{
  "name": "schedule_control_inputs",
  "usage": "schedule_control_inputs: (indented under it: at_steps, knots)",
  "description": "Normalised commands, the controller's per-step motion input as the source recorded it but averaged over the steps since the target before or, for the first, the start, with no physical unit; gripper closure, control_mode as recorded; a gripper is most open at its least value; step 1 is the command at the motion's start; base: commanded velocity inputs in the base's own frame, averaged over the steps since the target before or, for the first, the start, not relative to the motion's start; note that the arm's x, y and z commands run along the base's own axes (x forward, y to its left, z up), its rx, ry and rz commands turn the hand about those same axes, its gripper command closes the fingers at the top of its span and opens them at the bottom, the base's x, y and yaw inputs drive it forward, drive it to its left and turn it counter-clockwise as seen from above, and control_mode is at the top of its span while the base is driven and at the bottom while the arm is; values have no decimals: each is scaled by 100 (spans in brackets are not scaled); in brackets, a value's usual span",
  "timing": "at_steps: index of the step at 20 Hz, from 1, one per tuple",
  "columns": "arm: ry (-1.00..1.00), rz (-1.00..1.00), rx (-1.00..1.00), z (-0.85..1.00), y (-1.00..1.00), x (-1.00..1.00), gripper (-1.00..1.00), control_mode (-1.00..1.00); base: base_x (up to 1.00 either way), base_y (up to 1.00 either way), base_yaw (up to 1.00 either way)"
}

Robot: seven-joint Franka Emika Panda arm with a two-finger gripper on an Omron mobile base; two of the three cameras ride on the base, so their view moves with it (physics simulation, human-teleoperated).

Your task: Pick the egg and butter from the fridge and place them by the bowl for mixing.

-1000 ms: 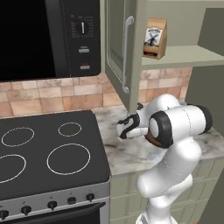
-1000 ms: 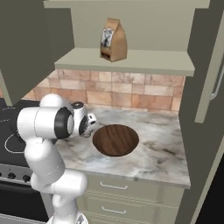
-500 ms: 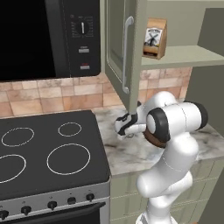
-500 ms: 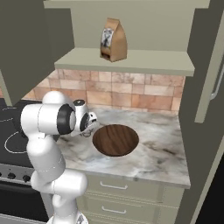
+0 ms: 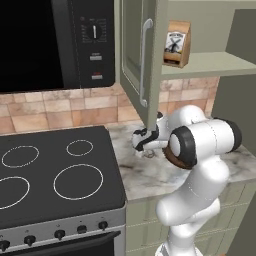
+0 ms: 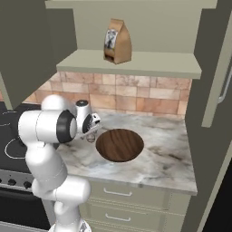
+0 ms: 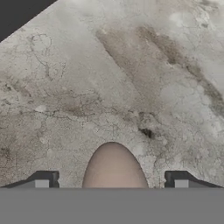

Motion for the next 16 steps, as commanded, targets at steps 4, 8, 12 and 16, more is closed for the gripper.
schedule_control_inputs:
  at_steps: [4, 8, 12, 16]
  knots:
    - [0, 0, 0, 30, -1, -5, -100, -100, 0, 0, 0]
    - [-1, 0, 0, 48, -6, -22, -100, -100, 0, 0, 0]
    - [-7, 0, 0, 40, -20, -39, -100, -100, 0, 0, 0]
    - [-12, -1, 3, 37, -27, -46, -100, -100, 0, 0, 0]
